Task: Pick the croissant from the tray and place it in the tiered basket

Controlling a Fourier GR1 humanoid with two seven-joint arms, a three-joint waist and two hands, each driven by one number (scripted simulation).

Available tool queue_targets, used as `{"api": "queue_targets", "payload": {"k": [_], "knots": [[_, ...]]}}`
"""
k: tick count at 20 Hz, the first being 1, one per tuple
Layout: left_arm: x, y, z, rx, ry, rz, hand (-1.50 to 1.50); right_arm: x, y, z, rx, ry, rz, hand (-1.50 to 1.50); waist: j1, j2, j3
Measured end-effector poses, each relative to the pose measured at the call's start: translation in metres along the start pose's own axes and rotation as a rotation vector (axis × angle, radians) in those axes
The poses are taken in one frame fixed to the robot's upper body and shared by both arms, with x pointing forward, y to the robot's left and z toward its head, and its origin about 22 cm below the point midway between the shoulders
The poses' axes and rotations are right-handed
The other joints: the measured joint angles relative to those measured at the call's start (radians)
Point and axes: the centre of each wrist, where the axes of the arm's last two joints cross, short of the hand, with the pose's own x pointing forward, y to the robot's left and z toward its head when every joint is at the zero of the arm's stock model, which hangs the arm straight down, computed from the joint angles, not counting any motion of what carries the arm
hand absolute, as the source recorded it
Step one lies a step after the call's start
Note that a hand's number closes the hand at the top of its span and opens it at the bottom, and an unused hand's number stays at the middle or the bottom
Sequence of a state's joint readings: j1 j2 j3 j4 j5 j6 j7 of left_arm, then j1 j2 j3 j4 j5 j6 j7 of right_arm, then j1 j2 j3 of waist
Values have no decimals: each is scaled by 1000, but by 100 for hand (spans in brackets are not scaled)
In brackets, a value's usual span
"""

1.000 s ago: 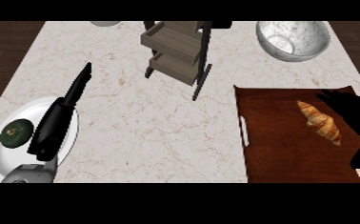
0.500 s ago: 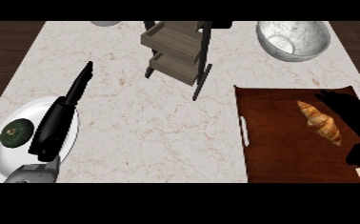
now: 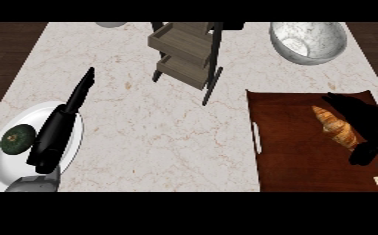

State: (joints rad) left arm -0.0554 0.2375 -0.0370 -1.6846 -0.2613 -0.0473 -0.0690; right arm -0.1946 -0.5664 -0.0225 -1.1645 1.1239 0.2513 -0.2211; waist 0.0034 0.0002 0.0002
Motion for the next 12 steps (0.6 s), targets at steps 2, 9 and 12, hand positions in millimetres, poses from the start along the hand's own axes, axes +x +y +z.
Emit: {"api": "queue_targets", "payload": {"k": [2,9,12], "knots": [[-2,2,0,-2,2,-4,0,2,6,-7,7,2,-1,-150,0,0,0],[6,-5,-2,-3,-1,0,0,5,13,-17,49,-37,11,150,0,0,0],[6,-5,-4,-3,4,4,0,3,18,-21,25,-86,-33,150,0,-2,-5]]}}
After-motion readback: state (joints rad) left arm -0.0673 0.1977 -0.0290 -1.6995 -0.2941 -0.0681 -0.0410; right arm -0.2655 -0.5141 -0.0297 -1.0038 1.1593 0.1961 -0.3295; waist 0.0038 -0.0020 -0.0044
